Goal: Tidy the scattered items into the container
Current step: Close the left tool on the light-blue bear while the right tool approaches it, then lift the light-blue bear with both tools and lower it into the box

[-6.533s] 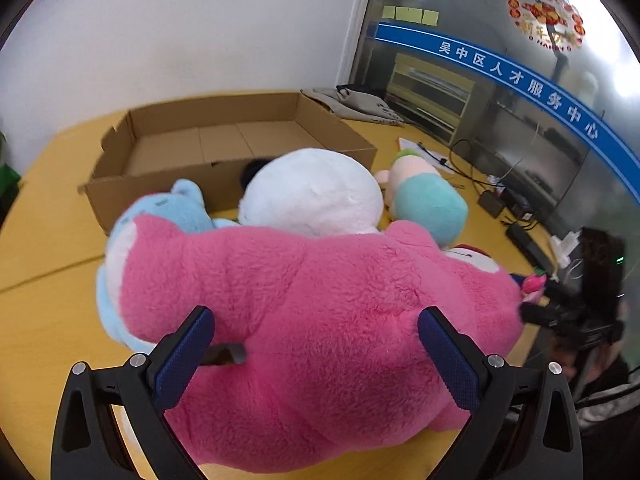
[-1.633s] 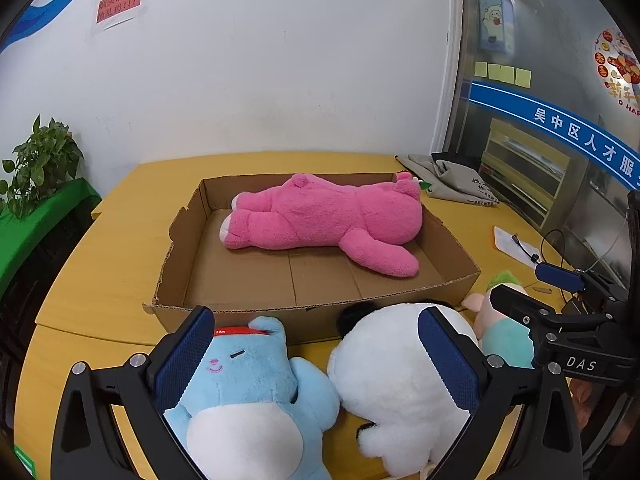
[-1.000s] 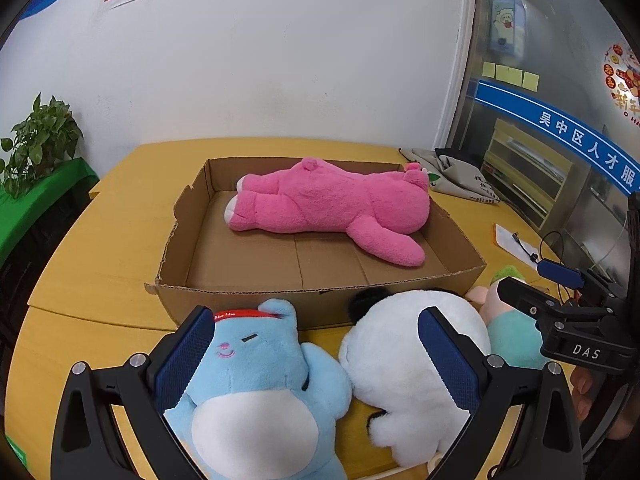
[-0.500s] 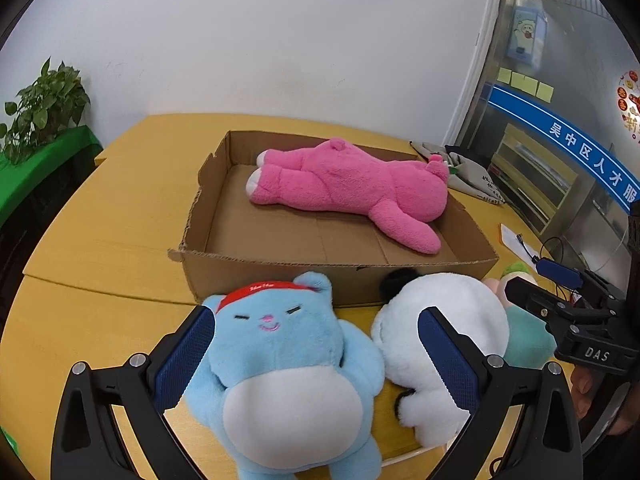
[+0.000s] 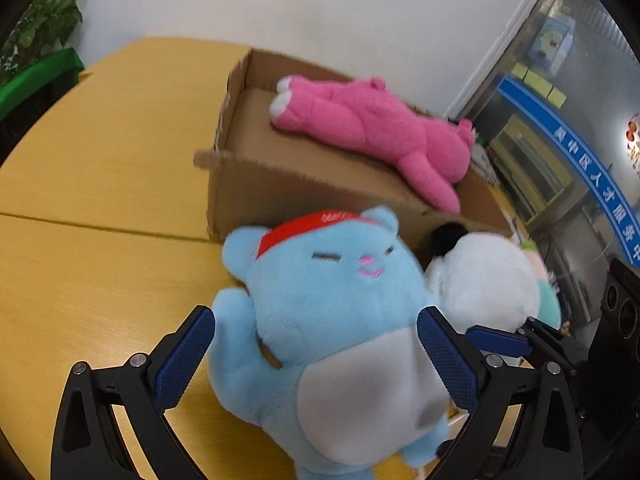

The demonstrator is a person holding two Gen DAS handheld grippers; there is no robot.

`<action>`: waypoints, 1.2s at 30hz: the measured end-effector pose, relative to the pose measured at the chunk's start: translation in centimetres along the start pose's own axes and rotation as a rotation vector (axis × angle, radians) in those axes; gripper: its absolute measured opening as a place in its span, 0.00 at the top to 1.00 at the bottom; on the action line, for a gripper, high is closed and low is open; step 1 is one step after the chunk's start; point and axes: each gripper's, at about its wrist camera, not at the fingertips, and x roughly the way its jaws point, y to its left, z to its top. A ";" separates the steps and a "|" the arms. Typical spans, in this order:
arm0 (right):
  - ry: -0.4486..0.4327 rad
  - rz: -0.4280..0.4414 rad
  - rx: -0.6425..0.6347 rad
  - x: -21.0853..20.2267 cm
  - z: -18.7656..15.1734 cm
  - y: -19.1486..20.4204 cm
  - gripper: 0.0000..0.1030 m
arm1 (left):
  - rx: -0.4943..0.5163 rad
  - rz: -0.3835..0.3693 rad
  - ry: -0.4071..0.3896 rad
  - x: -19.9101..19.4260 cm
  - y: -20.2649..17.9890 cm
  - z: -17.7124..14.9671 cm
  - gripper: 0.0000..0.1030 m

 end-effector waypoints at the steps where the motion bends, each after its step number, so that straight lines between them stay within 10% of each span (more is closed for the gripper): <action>1: 0.019 0.011 0.004 0.8 -0.2 0.1 0.11 | 0.002 -0.023 0.002 0.1 0.0 -0.3 0.06; 14: -0.005 0.274 -0.069 1.2 -2.3 2.7 0.12 | 0.013 -0.055 -0.029 -4.5 2.3 -3.4 0.20; 21: 0.007 0.142 0.249 1.6 -2.5 -3.2 0.16 | -0.103 -0.004 -0.054 -5.7 7.6 -2.8 0.11; 26: 0.006 0.141 0.354 2.5 -2.3 -3.7 0.29 | -0.115 -0.066 0.025 -2.9 9.1 -2.6 0.21; 29: 0.008 0.145 0.426 3.2 -2.5 -4.8 0.58 | -0.158 -0.082 0.050 -2.5 10.5 -2.9 0.61; 36: 0.106 0.095 0.389 6.0 -2.5 -4.4 0.68 | -0.100 -0.105 0.073 -1.8 8.5 -3.5 0.67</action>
